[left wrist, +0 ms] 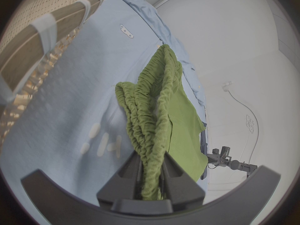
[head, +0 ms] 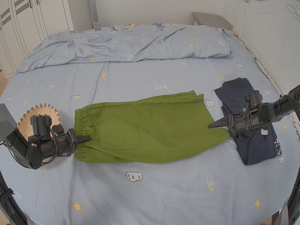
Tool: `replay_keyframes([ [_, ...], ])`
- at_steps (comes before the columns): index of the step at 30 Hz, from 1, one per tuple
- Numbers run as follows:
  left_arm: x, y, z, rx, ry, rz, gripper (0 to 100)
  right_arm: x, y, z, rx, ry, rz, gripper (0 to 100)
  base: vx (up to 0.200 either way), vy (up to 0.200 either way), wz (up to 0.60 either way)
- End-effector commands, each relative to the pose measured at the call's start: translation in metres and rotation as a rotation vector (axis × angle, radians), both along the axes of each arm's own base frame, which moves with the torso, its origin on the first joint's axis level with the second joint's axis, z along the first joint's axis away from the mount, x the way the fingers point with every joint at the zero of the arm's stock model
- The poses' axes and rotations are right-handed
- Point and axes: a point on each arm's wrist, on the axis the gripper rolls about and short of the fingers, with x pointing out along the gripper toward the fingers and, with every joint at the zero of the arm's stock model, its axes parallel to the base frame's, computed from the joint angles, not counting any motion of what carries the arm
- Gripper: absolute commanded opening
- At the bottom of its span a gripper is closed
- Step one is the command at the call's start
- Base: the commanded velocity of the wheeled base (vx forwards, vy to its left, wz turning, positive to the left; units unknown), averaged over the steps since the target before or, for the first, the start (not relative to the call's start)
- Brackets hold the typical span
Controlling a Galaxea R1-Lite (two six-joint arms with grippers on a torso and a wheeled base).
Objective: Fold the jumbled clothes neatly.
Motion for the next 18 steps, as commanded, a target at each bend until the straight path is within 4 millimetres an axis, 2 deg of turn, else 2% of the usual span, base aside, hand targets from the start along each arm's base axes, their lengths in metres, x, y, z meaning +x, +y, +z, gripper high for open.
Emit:
replay_keyframes([
  [1,-0.001,0.000,0.002,0.000,-0.004,-0.001,0,0.003,0.006,-0.012,0.003,0.034,0.018,100,0.000,0.000,0.00],
  [11,-0.001,0.000,0.002,0.000,-0.004,-0.001,0,0.004,0.003,-0.013,0.067,0.039,0.049,100,0.000,0.000,0.00],
  [13,-0.001,0.000,0.002,0.000,-0.004,-0.001,0,0.007,0.001,-0.020,0.069,0.053,0.043,100,0.000,0.000,0.00],
  [14,-0.001,0.000,0.001,0.000,-0.001,-0.001,0,0.007,-0.001,-0.021,0.069,0.054,0.042,0,0.000,0.000,0.00],
  [18,-0.001,0.000,0.000,0.000,0.000,-0.001,0,0.008,-0.009,-0.022,0.078,0.056,0.027,0,0.000,0.000,0.00],
])
